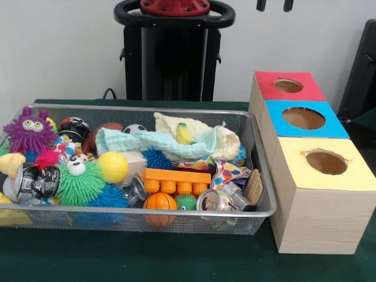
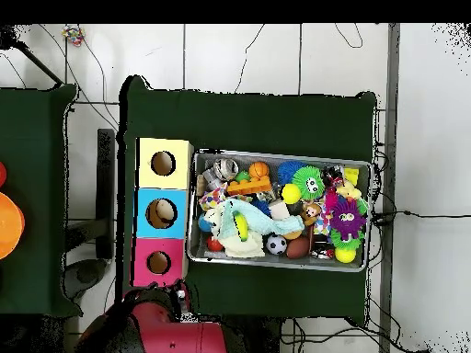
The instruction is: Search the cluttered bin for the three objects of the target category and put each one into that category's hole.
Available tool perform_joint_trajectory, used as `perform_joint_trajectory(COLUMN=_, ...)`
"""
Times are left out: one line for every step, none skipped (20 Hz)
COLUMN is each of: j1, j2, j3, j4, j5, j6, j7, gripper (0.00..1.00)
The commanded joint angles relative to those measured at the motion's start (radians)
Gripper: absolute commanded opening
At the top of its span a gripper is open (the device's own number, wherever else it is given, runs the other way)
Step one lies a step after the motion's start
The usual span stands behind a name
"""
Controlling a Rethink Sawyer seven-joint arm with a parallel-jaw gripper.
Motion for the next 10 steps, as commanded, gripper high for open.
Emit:
perform_joint_trajectory(j1=-0.060, j2=0.027, j3=0.005, j4=-0.043, j5=-0.012, j6=0.138, j7=0.096, gripper=1.00)
perform_joint_trajectory(j1=-0.081, j2=0.037, j3=0.018, j4=-0.032, j5=-0.001, j6=0.124, j7=0.070, gripper=1.00)
perform_joint_trajectory(j1=-0.101, j2=0.048, j3=0.027, j4=-0.024, j5=0.004, j6=0.112, j7=0.049, gripper=1.00)
perform_joint_trajectory(j1=-0.126, j2=0.057, j3=0.039, j4=-0.012, j5=0.013, j6=0.091, j7=0.025, gripper=1.00)
perform_joint_trajectory(j1=-0.149, j2=0.065, j3=0.050, j4=-0.004, j5=0.017, j6=0.075, j7=0.004, gripper=1.00)
perform_joint_trajectory(j1=-0.172, j2=0.073, j3=0.063, j4=0.002, j5=0.019, j6=0.058, j7=-0.020, gripper=1.00)
perform_joint_trajectory(j1=-0.193, j2=0.076, j3=0.074, j4=0.007, j5=0.018, j6=0.041, j7=-0.038, gripper=1.00)
perform_joint_trajectory(j1=-0.213, j2=0.081, j3=0.085, j4=0.007, j5=0.014, j6=0.033, j7=-0.055, gripper=1.00)
perform_joint_trajectory(j1=-0.233, j2=0.083, j3=0.096, j4=0.010, j5=0.012, j6=0.027, j7=-0.070, gripper=1.00)
perform_joint_trajectory(j1=-0.253, j2=0.087, j3=0.106, j4=0.013, j5=0.010, j6=0.020, j7=-0.081, gripper=1.00)
